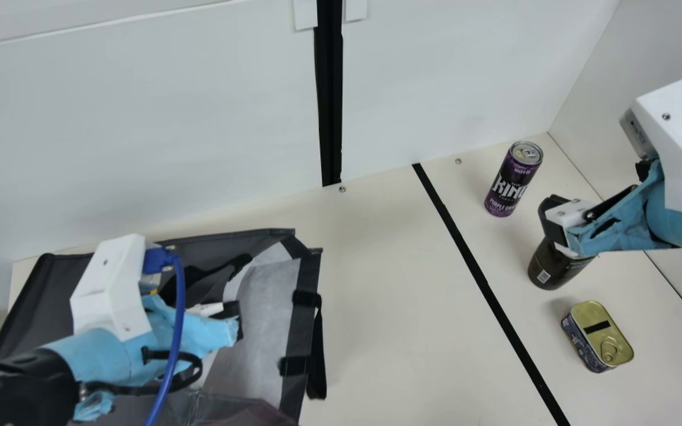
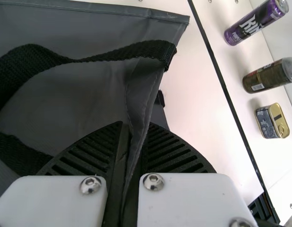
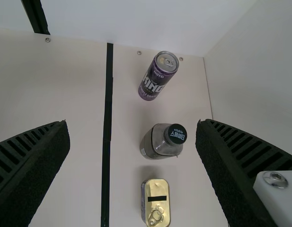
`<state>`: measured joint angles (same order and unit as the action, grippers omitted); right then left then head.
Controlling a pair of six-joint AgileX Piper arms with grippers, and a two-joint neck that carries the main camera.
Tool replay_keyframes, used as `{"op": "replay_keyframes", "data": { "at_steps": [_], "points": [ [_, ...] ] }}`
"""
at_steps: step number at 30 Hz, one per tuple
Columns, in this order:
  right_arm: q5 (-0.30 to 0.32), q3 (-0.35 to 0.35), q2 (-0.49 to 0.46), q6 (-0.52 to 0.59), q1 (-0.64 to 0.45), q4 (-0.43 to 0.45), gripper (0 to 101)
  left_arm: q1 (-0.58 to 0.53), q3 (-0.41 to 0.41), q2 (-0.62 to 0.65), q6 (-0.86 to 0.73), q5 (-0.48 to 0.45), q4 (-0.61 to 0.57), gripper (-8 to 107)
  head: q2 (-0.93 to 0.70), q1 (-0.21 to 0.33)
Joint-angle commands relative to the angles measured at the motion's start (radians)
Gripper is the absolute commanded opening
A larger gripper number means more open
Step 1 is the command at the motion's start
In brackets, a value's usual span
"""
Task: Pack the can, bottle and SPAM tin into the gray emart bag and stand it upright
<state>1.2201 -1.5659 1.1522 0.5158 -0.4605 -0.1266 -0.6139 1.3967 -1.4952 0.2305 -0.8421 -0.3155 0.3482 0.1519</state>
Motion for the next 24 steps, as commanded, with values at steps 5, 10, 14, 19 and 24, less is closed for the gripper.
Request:
{"op": "replay_keyframes", "data": {
  "at_steps": [5, 10, 14, 19, 24],
  "points": [
    [0.0, 0.0, 0.0, 0.0, 0.0, 0.0, 95, -0.002, 0.025, -0.018, 0.003, -0.002, 0.005, -8, 0.001, 0.023],
    [0.0, 0.0, 0.0, 0.0, 0.0, 0.0, 95, -0.002, 0.025, -0.018, 0.003, 0.0, 0.005, -8, 0.001, 0.023],
    [0.0, 0.0, 0.0, 0.0, 0.0, 0.0, 95, -0.002, 0.025, -0.018, 0.003, 0.0, 0.005, -8, 0.001, 0.023],
    [0.0, 0.0, 0.0, 0.0, 0.0, 0.0, 95, -0.002, 0.025, -0.018, 0.003, 0.0, 0.005, -8, 0.001, 0.023],
    [0.0, 0.0, 0.0, 0.0, 0.0, 0.0, 95, -0.002, 0.025, -0.018, 0.003, 0.0, 0.005, -8, 0.001, 0.023]
  ]
}}
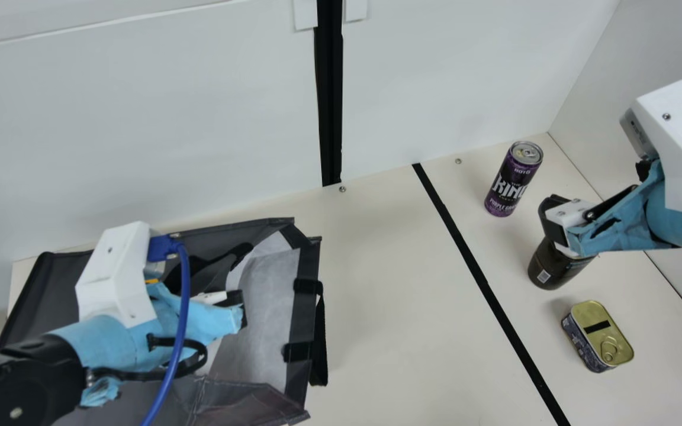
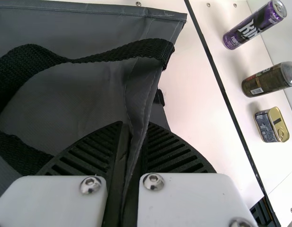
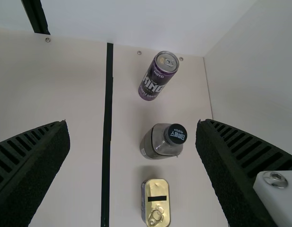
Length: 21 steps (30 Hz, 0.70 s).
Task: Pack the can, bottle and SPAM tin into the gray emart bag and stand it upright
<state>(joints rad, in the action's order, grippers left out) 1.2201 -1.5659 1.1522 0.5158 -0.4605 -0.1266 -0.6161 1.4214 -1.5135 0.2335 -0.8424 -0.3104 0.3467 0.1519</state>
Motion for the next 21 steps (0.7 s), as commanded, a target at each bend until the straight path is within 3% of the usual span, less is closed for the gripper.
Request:
{"op": "replay_keyframes", "data": {
  "at_steps": [1, 21],
  "points": [
    [0.0, 0.0, 0.0, 0.0, 0.0, 0.0, 95, 0.0, 0.0, 0.0, 0.0, 0.0, 0.0, -8, 0.002, 0.023],
    [0.0, 0.0, 0.0, 0.0, 0.0, 0.0, 95, 0.0, 0.0, 0.0, 0.0, 0.0, 0.0, -8, 0.002, 0.023]
  ]
}}
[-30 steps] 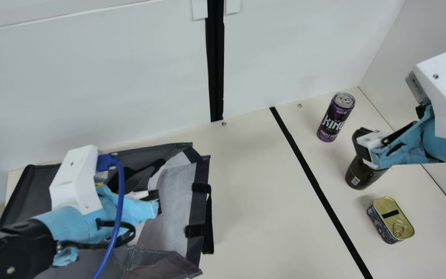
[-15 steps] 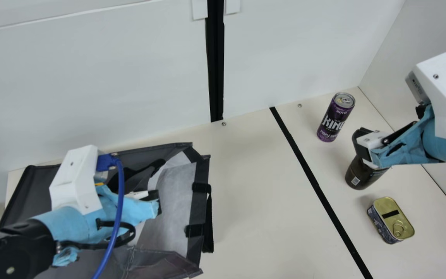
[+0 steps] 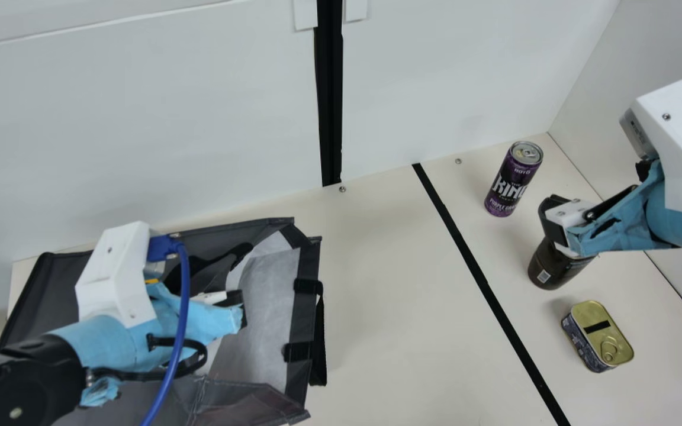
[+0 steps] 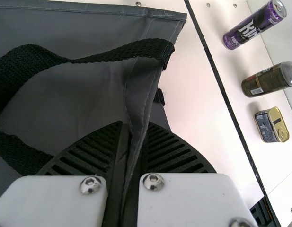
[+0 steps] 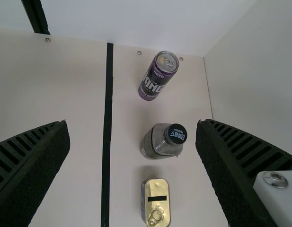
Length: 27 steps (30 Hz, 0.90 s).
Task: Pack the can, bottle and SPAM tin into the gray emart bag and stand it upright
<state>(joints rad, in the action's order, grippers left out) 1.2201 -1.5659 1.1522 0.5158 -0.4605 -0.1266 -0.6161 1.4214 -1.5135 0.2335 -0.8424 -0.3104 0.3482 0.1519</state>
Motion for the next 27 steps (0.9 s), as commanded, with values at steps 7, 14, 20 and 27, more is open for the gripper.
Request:
{"op": "replay_keyframes", "data": {
  "at_steps": [7, 14, 20, 27],
  "points": [
    [-0.013, 0.013, -0.001, -0.043, 0.032, 0.04, 95, 0.0, 0.0, 0.0, 0.0, 0.0, 0.0, -8, 0.001, 0.023],
    [-0.023, -0.018, 0.048, -0.064, 0.025, 0.059, 95, 0.0, 0.0, 0.0, 0.0, 0.0, 0.0, -8, 0.001, 0.023],
    [-0.023, -0.058, 0.106, -0.076, 0.012, 0.068, 95, 0.0, 0.0, 0.0, 0.0, 0.0, 0.0, -8, 0.001, 0.023],
    [-0.016, -0.115, 0.183, -0.092, 0.011, 0.083, 95, 0.0, 0.0, 0.0, 0.0, 0.0, 0.0, -8, 0.001, 0.023]
  ]
}}
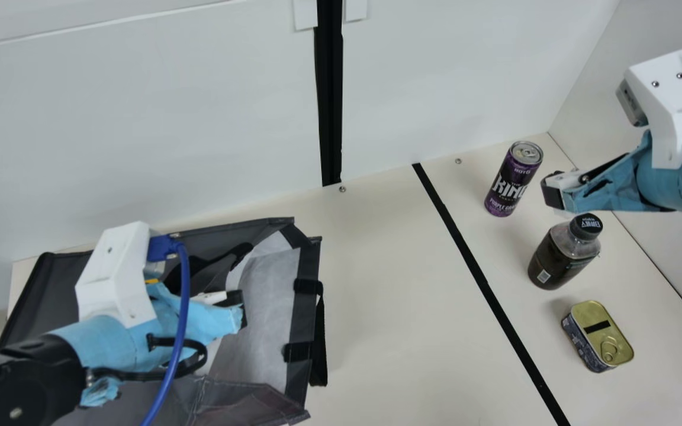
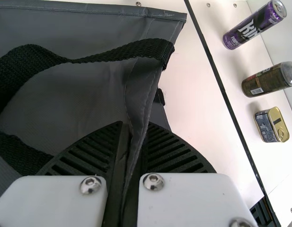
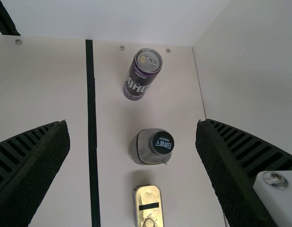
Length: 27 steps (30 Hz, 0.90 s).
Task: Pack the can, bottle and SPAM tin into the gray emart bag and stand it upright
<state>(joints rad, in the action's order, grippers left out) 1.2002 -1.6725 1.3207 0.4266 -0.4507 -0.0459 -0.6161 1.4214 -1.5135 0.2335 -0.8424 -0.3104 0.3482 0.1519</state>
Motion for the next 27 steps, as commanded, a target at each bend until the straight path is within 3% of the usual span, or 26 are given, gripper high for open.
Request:
{"op": "replay_keyframes", "data": {
  "at_steps": [1, 27],
  "points": [
    [0.005, -0.018, 0.027, -0.005, 0.001, 0.004, 95, 0.0, 0.0, 0.0, 0.0, 0.0, 0.0, -8, 0.001, 0.023],
    [0.02, -0.227, 0.361, -0.032, 0.006, 0.021, 95, 0.0, 0.0, 0.0, 0.0, 0.0, 0.0, -8, 0.001, 0.023]
  ]
}}
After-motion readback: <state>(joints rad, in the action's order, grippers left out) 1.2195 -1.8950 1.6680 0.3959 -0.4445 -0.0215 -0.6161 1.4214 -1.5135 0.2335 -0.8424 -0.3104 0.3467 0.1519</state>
